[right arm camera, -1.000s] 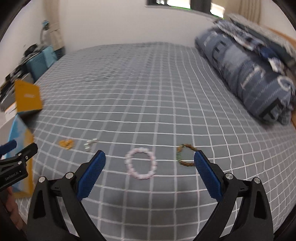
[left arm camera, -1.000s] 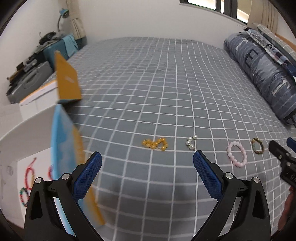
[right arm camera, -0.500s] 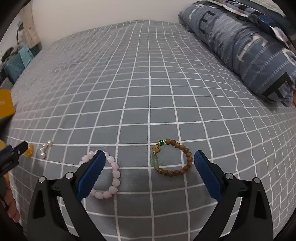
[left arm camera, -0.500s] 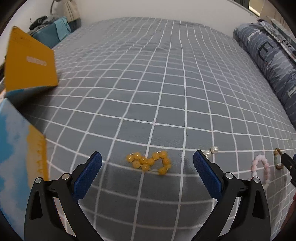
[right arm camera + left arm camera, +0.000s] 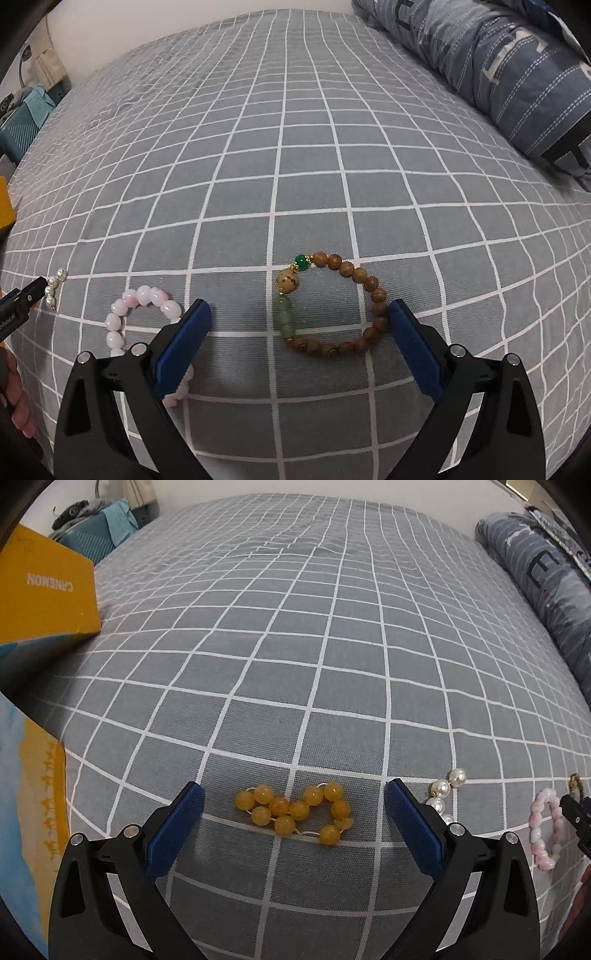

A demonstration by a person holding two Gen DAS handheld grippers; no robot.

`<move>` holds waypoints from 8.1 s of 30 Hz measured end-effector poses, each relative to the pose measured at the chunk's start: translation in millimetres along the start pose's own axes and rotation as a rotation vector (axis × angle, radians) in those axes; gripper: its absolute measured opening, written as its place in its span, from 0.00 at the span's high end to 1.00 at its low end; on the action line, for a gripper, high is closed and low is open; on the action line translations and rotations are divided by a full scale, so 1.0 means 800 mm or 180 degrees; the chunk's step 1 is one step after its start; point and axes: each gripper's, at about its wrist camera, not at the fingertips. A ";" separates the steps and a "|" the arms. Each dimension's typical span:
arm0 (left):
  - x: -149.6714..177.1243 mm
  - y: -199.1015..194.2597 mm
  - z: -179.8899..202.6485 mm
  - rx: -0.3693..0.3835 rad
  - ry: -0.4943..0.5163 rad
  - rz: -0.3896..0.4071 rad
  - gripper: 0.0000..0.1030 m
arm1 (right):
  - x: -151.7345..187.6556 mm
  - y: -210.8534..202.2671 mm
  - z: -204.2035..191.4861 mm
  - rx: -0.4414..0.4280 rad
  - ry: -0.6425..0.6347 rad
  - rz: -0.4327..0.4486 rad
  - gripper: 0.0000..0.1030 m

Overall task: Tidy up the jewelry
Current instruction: 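Grasp yellow bead bracelet with left tool while right tool grasps brown wooden bead bracelet, then lift both bead bracelets and carry them over the white box, then open both tools to drop the bead bracelets into the box, then move both tools back over the pearl earrings and pink bracelet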

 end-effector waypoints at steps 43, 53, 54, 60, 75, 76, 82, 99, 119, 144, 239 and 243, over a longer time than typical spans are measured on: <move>0.006 -0.035 0.014 0.0202 0.0167 0.0113 0.91 | -0.005 -0.030 0.014 0.0160 0.0098 0.0245 0.93; 0.011 -0.064 0.024 0.0290 0.0235 0.0254 0.91 | -0.005 -0.058 0.021 0.0143 0.0195 0.0399 0.93; 0.012 -0.068 0.025 0.0322 0.0242 0.0263 0.91 | -0.004 -0.062 0.022 0.0137 0.0198 0.0414 0.93; 0.020 -0.094 0.033 0.0413 0.0289 0.0348 0.91 | 0.000 -0.084 0.019 0.0122 0.0214 0.0532 0.93; 0.040 -0.168 0.047 0.0365 0.0450 0.0662 0.91 | 0.021 -0.145 0.010 0.0139 0.0157 0.0825 0.93; 0.041 -0.173 0.047 0.0351 0.0458 0.0681 0.91 | 0.023 -0.150 0.009 0.0135 0.0150 0.0840 0.93; 0.047 -0.199 0.043 0.0318 0.0467 0.0755 0.91 | 0.030 -0.178 0.006 0.0136 0.0143 0.0933 0.93; 0.071 -0.277 0.011 0.0158 0.0430 0.0968 0.91 | 0.052 -0.242 -0.012 0.0118 0.0089 0.1102 0.93; 0.105 -0.367 -0.119 -0.0155 0.0076 0.1146 0.91 | 0.071 -0.346 -0.190 -0.0426 -0.0355 0.1340 0.93; 0.164 -0.378 -0.384 -0.0677 -0.0883 0.0763 0.91 | 0.165 -0.399 -0.514 -0.1106 -0.1488 0.1242 0.93; -0.022 -0.043 0.059 0.0260 0.0193 0.0066 0.06 | 0.029 -0.122 -0.090 -0.0161 -0.0327 0.0560 0.09; -0.027 -0.015 0.063 0.0238 0.0230 -0.0016 0.06 | 0.025 -0.088 -0.087 -0.0152 -0.0323 0.0439 0.09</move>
Point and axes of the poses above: each gripper's, at about its wrist camera, not at the fingertips, and y roughly the way its jaws point, z to its right, x to its underside, and after that the axes turned 15 degrees about x, right-handed
